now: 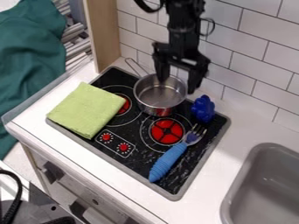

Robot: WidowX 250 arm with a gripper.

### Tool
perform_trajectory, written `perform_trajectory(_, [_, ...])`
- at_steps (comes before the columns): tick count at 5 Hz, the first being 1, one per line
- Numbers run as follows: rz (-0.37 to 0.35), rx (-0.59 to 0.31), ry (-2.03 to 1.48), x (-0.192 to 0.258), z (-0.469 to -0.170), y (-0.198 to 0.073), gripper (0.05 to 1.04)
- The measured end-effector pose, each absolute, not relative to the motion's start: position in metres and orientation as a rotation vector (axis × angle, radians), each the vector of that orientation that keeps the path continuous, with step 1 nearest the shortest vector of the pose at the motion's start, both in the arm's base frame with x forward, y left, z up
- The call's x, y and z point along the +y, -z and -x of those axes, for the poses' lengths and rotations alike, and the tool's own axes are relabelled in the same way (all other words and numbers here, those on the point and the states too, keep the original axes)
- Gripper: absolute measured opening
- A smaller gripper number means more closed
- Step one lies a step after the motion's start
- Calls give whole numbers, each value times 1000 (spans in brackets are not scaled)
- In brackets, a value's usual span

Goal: Move the silver pot to the middle top of the cooker

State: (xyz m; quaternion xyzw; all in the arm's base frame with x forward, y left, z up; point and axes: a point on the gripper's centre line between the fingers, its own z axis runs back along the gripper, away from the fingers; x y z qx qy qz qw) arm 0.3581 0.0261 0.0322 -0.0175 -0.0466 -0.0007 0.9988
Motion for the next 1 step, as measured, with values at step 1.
perform_trajectory(1, [51, -99, -12, 29, -352, -39, 1005])
